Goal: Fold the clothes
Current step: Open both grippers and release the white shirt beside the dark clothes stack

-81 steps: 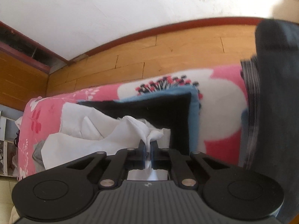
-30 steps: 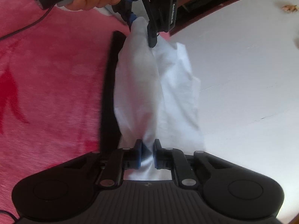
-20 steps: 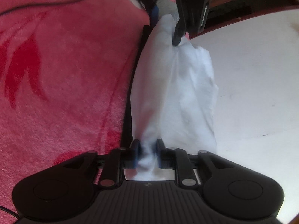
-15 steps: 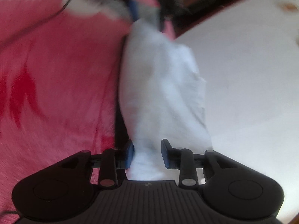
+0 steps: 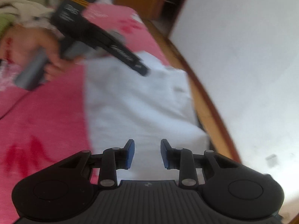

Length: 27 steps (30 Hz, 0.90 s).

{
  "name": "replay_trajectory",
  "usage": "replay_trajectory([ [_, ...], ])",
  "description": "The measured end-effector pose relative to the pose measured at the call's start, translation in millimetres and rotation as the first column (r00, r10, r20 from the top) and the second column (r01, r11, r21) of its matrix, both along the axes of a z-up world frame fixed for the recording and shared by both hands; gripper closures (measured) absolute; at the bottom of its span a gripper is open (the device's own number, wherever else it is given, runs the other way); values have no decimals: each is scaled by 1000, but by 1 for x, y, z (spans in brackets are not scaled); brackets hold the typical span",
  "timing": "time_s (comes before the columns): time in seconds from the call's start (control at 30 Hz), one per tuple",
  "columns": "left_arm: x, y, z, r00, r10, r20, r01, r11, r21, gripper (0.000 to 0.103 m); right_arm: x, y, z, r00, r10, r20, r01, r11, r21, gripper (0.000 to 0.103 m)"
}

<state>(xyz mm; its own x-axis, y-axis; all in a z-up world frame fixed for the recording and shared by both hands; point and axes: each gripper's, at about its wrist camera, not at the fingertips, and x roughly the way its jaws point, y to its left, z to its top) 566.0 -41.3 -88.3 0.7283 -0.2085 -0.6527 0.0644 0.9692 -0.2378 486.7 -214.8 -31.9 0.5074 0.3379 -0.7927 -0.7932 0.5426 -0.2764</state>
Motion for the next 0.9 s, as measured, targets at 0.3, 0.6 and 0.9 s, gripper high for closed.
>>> replay_trajectory([
  [0.3, 20, -25, -14, 997, 46, -65, -39, 993, 109, 50, 85, -24, -46, 915, -324, -240, 341, 940, 29, 76],
  [0.6, -15, 19, 30, 994, 104, -24, -105, 993, -59, 44, 57, -58, -17, 895, -414, -169, 442, 874, 202, 76],
  [0.9, -75, 48, 54, 995, -46, -89, 53, 996, 72, 44, -52, -55, 4, 930, -330, -160, 361, 900, 245, 76],
])
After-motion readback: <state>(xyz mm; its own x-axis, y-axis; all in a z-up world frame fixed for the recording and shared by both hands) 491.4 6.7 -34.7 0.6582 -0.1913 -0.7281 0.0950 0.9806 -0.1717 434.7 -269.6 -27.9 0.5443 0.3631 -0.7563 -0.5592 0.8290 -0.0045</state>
